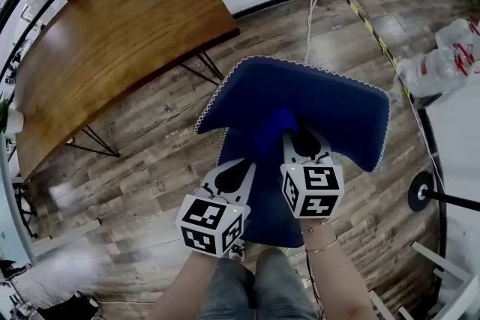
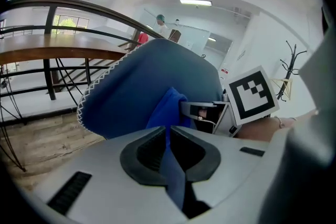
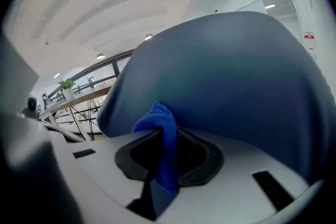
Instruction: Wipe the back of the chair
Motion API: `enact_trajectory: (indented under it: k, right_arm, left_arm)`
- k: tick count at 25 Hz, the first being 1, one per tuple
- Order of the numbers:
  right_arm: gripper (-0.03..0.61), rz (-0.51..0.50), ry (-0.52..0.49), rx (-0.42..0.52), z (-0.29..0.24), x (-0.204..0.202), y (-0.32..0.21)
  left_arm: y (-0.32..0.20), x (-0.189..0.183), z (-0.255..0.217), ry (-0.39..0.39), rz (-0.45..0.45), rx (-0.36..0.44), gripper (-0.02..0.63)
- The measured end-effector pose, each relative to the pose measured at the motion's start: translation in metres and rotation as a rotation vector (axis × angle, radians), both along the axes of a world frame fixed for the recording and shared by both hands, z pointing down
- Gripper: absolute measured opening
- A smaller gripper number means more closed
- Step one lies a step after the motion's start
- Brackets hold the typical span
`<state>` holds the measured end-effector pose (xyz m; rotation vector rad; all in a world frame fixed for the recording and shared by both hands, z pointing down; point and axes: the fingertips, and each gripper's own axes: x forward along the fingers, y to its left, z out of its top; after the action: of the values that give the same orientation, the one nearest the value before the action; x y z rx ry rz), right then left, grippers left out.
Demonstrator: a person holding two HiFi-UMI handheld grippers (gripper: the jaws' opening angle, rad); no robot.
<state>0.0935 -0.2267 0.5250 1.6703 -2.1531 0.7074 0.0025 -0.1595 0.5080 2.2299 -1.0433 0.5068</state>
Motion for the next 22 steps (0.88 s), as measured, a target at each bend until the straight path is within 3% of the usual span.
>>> enact_trajectory:
  k: [10, 22]
  right_arm:
    - [0.081, 0.207, 0.043, -0.015, 0.002, 0.092, 0.034]
    - [0.081, 0.426, 0.037, -0.032, -0.002, 0.168, 0.08]
  left_arm:
    - [0.002, 0.055, -0.003, 0.035, 0.103, 0.008, 0.037]
    - [0.028, 0.096, -0.008, 0.059, 0.205, -0.003, 0.037]
